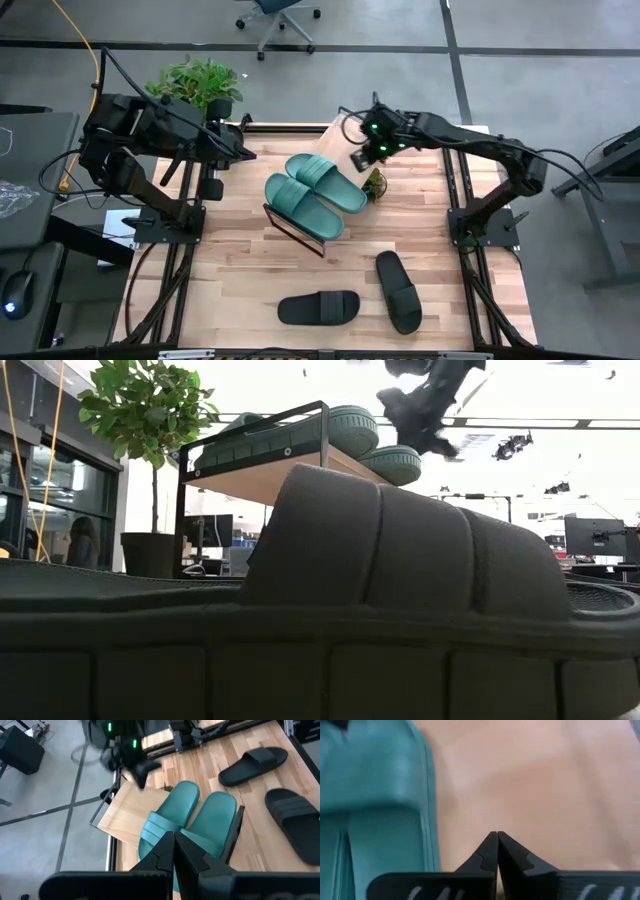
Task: Pick and place slides into the shelf
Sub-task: Put the blue slide on the shelf
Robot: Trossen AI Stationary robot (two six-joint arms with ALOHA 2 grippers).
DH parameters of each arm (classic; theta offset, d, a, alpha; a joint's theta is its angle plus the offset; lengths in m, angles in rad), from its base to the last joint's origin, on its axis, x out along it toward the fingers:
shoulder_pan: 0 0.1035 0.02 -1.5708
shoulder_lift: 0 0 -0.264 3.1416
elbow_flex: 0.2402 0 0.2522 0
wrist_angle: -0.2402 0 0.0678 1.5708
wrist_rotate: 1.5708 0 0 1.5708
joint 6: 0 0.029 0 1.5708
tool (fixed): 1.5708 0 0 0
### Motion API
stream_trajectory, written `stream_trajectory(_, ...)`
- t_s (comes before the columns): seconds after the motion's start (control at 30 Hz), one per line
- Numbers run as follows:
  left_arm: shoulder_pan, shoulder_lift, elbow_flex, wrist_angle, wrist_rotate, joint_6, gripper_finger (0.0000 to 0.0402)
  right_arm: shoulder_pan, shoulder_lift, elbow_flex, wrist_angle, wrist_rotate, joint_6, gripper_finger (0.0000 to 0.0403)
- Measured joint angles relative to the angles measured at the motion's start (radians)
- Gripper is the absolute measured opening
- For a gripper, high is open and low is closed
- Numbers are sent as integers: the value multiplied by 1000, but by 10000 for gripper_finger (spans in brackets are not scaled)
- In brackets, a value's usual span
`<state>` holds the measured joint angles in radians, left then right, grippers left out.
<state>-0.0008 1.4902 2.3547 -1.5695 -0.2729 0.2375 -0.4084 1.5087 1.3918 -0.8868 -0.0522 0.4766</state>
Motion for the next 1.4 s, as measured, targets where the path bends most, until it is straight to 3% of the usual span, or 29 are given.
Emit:
stream_trajectory(0.2, 0, 0, 0, -1, 0, -2, 0, 80, -98, 0, -221, 3, 38, 0)
stream_trajectory(0.33, 0, 0, 0, -1, 0, 0, 0, 158, -97, 0, -223, -30, 95, 0)
stream_trajectory(0.63, 0, 0, 0, -1, 0, 15, 1, 281, 6, 0, -235, 1, 151, 0)
stream_trajectory(1.4, 0, 0, 0, -1, 8, 20, 1, 307, 47, 0, -153, -20, 174, 0)
